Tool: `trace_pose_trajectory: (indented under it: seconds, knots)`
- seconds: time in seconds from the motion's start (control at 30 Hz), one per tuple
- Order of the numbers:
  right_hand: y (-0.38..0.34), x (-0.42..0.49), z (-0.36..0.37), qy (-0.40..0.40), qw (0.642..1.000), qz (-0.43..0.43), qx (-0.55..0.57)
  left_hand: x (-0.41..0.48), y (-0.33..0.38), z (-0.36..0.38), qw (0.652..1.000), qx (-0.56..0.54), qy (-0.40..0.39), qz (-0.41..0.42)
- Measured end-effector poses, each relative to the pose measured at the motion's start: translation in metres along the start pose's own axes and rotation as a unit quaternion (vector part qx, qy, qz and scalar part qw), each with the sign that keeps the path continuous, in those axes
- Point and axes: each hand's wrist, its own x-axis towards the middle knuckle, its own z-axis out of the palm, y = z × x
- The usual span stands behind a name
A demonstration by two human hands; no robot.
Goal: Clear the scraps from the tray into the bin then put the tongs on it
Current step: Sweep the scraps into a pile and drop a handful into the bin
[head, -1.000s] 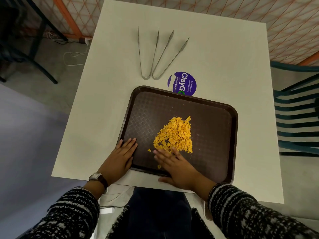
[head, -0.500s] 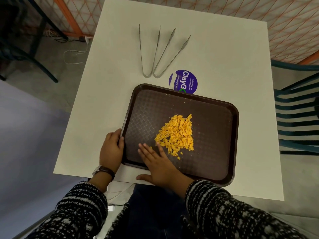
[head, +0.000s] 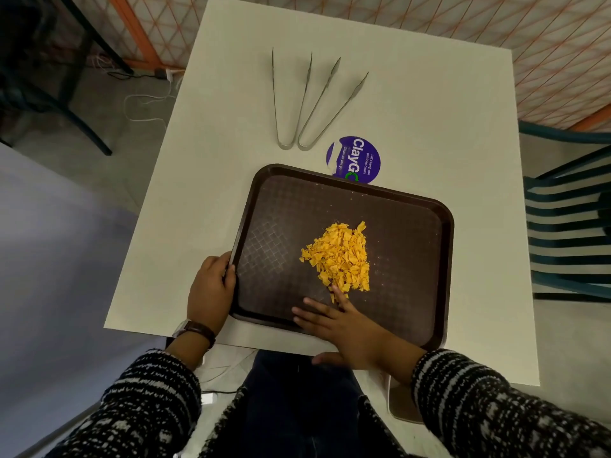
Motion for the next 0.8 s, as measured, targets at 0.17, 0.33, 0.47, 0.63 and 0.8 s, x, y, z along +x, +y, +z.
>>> trace_pose_trajectory:
  seconds: [0.17, 0.33, 0.47, 0.63, 0.8]
  knots:
    - [0.02, -0.009, 0.001, -0.042, 0.998, -0.021, -0.035, -0.004, -0.005, 0.0, 1.0, 0.012, -0.016, -0.008]
    - [0.034, -0.014, -0.013, -0.023, 0.996, 0.075, -0.05, -0.007, -0.005, -0.003, 1.0, 0.014, -0.017, -0.002]
    - [0.018, -0.019, -0.009, -0.041, 0.999, 0.012, -0.01, -0.008, -0.006, -0.003, 1.0, 0.012, -0.019, -0.007]
    - [-0.007, 0.001, 0.001, -0.043, 0.998, -0.003, 0.039, -0.01, -0.004, -0.004, 1.0, 0.005, -0.013, -0.008]
    - [-0.007, 0.037, -0.009, -0.011, 0.996, 0.085, 0.012, -0.014, -0.005, -0.003, 1.0, 0.004, -0.023, -0.007]
